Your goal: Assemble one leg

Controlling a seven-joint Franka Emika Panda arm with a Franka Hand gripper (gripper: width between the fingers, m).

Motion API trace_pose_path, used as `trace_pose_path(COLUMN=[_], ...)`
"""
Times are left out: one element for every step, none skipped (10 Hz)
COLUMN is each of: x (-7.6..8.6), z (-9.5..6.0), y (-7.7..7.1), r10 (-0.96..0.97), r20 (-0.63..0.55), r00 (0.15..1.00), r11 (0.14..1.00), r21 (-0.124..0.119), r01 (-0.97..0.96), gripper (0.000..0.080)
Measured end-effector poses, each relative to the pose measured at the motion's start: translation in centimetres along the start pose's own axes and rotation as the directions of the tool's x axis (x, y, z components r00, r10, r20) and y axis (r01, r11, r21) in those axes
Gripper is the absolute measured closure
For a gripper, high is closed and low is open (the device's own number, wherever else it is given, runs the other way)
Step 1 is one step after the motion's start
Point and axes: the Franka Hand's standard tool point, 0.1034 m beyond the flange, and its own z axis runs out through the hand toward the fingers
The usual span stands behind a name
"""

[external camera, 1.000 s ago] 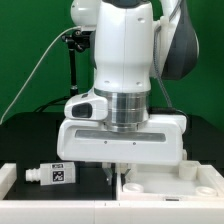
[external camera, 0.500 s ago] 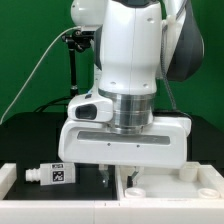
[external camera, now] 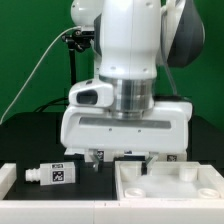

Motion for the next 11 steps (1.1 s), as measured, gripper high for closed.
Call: trace_pose_path(x=[-0.2,-0.7,-0.8,-0.7,-0.7,-0.7,-1.4,-3.3,-4.8,-5.8,-6.0], z=[-2.0,-2.1,-1.6,-1.7,-1.7,-1.7,-2.1,-2.3,-2.7,-3.1,-3.1], y=[-1.4,-1.5,-1.3,-1.3,-1.4,-1.4,-2.3,-3.4,-4.7,-6.3,-6.8], r10=[-0.028,-0.042,-0.045,-0.069,-0.07,-0.102,-0.202,-0.276,-0.333,-0.412,-0.492], r20=[-0.017,-0.021,-0.014,-0.016,-0.016,-0.017,-0.045,-0.038,-0.047,-0.052,-0.052], r00=[0.999,0.999,0.999,0.998,0.997,0.995,0.978,0.961,0.942,0.91,0.869], r11=[1.0,0.999,0.999,0.998,0.998,0.995,0.979,0.961,0.943,0.91,0.869], r21=[-0.002,-0.001,-0.002,-0.002,-0.002,-0.004,-0.027,-0.029,-0.046,-0.079,-0.087], r01=[0.028,0.042,0.045,0.069,0.07,0.102,0.201,0.275,0.331,0.408,0.487], gripper=[0.0156,0.0151,0.0151,0.015,0.015,0.015,0.015,0.015,0.015,0.015,0.015])
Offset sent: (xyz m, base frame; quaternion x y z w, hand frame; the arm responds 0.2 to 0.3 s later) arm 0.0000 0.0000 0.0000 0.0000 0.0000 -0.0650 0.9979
